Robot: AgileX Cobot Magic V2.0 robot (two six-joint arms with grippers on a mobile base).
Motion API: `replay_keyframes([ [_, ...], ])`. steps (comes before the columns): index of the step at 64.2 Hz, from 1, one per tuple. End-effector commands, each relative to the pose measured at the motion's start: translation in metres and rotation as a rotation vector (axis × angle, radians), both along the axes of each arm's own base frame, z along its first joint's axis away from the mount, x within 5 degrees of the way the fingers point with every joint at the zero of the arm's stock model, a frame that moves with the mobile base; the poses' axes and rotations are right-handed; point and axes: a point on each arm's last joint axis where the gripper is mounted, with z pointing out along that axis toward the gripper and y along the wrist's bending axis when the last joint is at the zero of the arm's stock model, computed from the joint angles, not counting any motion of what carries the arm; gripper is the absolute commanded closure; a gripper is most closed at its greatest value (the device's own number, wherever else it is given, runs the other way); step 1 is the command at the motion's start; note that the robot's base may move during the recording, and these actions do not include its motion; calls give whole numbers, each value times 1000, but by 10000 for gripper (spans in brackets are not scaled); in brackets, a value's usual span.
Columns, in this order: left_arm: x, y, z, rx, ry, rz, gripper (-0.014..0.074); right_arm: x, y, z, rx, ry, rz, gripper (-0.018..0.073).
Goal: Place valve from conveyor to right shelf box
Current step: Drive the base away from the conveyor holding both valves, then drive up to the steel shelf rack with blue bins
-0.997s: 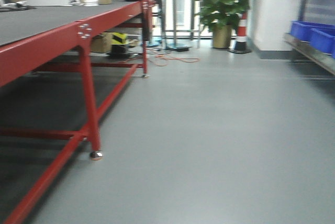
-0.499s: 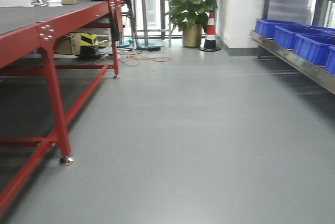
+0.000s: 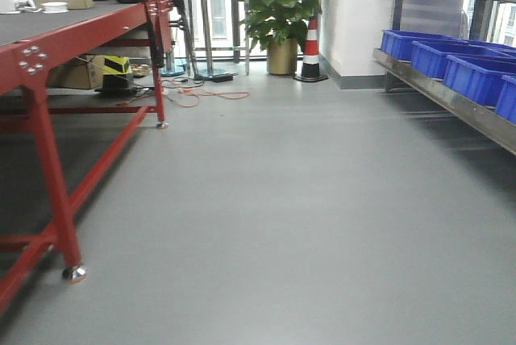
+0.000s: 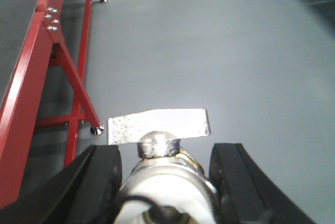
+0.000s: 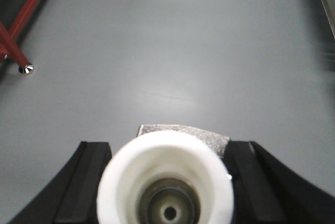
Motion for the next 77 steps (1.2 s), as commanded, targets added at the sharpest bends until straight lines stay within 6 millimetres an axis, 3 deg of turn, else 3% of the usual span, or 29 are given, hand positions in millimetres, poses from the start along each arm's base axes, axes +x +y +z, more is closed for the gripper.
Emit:
replay_keyframes([
  [1, -4, -1, 10, -11, -80, 0, 708, -2, -1, 13, 3, -95, -8, 713],
  [77, -3, -1, 10, -10, -78, 1, 708, -2, -1, 13, 3, -95, -8, 713],
])
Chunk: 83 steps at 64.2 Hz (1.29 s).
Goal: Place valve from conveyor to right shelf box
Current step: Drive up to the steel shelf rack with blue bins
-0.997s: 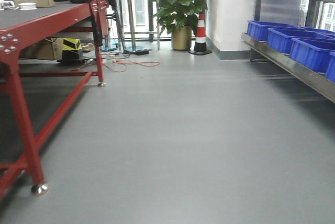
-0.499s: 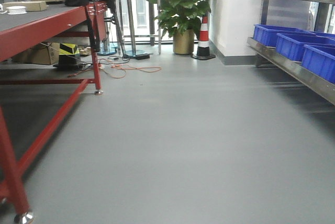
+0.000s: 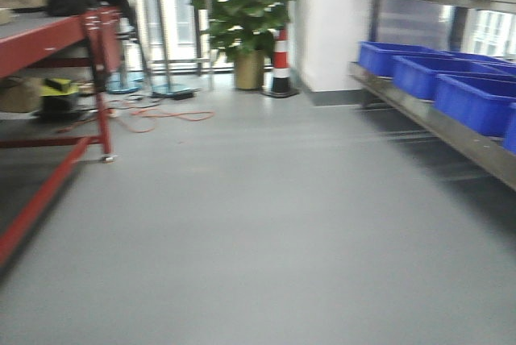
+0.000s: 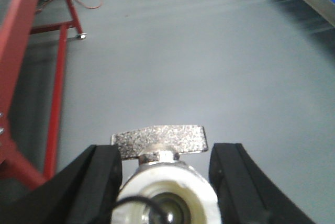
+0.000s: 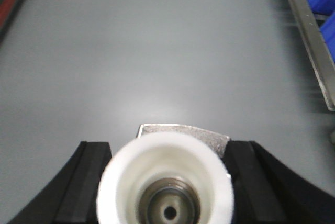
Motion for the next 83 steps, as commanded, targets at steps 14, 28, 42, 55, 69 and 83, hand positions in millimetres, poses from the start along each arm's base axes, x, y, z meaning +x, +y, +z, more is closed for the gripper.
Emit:
replay_keyframes([
  [14, -3, -2, 9, -14, -73, -2, 708, -2, -1, 13, 1, -94, -9, 713],
  [28, -3, -2, 9, -14, -73, -2, 708, -2, -1, 13, 1, -94, -9, 713],
  [42, -3, -2, 9, -14, -73, -2, 708, -2, -1, 13, 1, -94, -9, 713],
  [55, -3, -2, 9, -14, -73, -2, 708, -2, -1, 13, 1, -94, -9, 713],
  [69, -3, -2, 9, -14, -73, -2, 708, -2, -1, 13, 1, -94, -9, 713],
  [83, -3, -2, 9, -14, -73, -2, 708, -2, -1, 13, 1, -94, -9, 713],
])
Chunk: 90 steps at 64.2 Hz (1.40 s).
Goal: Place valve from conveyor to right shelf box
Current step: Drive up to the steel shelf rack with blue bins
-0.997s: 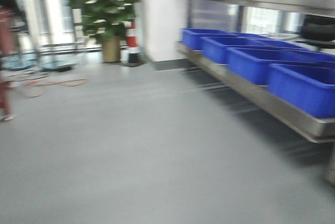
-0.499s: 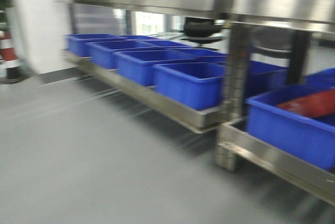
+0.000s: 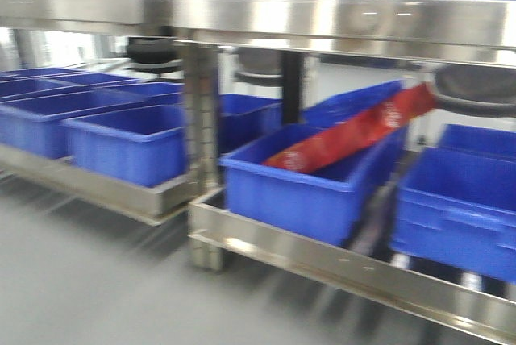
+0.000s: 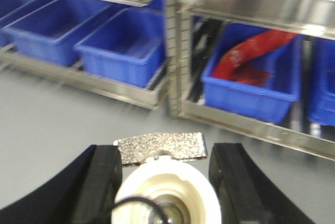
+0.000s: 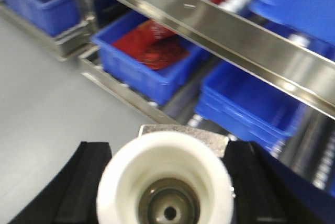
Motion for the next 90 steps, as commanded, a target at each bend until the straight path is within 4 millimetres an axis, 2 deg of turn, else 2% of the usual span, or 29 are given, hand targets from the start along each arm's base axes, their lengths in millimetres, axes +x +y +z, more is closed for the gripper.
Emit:
replay_keyframes([
  [1, -3, -2, 9, -14, -73, -2, 708, -2, -1, 13, 2, -93, -8, 713],
  [90, -3, -1, 9, -13, -73, -1, 708, -2, -1, 13, 2, -93, -8, 713],
])
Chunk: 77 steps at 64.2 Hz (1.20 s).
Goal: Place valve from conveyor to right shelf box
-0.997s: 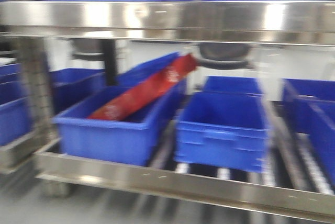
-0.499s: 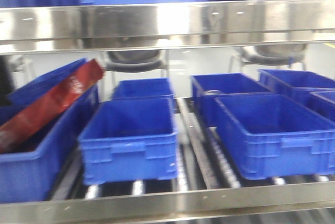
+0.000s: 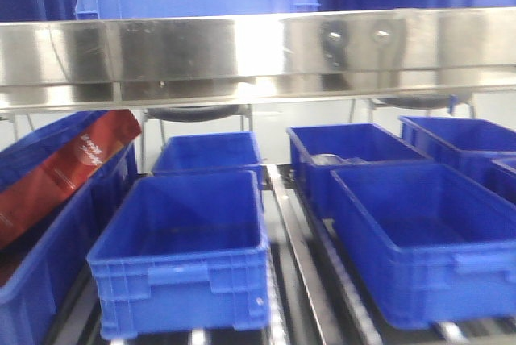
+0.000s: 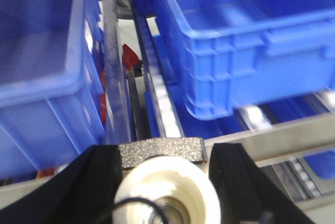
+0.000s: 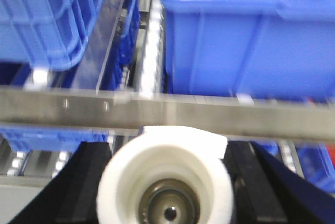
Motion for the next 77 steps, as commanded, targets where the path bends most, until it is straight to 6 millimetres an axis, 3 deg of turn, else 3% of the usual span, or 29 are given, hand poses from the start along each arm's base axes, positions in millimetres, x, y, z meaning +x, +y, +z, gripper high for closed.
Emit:
replay_keyframes([
  [1, -3, -1, 9, -8, -72, 2, 708, -3, -1, 13, 8, -93, -5, 713],
  [77, -3, -1, 9, -8, -72, 2, 708, -3, -1, 13, 8, -93, -5, 713],
])
